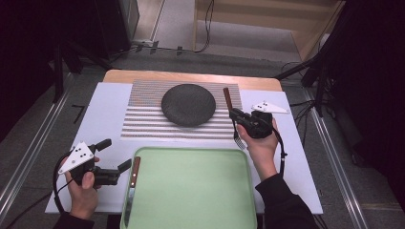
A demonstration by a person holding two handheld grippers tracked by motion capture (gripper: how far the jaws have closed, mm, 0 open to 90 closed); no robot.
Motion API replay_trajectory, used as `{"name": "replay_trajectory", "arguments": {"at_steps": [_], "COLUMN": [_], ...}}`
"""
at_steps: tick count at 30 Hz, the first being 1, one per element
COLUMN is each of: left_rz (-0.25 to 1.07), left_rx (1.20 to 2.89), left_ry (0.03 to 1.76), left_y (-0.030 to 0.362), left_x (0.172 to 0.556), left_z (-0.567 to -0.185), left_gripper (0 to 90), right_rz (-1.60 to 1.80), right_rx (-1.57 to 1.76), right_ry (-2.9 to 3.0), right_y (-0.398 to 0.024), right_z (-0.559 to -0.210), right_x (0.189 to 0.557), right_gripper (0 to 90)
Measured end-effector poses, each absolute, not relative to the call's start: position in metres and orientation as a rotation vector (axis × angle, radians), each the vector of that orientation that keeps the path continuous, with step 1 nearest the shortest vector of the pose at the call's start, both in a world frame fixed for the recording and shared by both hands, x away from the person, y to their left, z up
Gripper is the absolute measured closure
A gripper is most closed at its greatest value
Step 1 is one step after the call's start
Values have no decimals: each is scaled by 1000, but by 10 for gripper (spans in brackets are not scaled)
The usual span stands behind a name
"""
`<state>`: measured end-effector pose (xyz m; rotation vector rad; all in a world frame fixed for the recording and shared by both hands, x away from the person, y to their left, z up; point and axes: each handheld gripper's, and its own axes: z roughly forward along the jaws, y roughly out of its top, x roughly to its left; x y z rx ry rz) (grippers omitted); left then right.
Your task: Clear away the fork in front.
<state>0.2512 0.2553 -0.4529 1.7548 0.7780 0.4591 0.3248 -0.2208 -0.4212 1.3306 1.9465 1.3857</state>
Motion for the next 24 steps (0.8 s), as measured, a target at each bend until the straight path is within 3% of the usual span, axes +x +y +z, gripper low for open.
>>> {"name": "replay_trajectory", "arguments": {"at_steps": [24], "left_rz": [406], "left_rx": [1764], "left_ry": [689], "left_y": [192], "left_x": [266], "left_z": [-437], "left_gripper": [0], "right_rz": [1488], "right_rx": [1251], "right_ry": [1938], "right_y": [-223], "right_z": [-428], "right_x": [283], "right_gripper": [762]}}
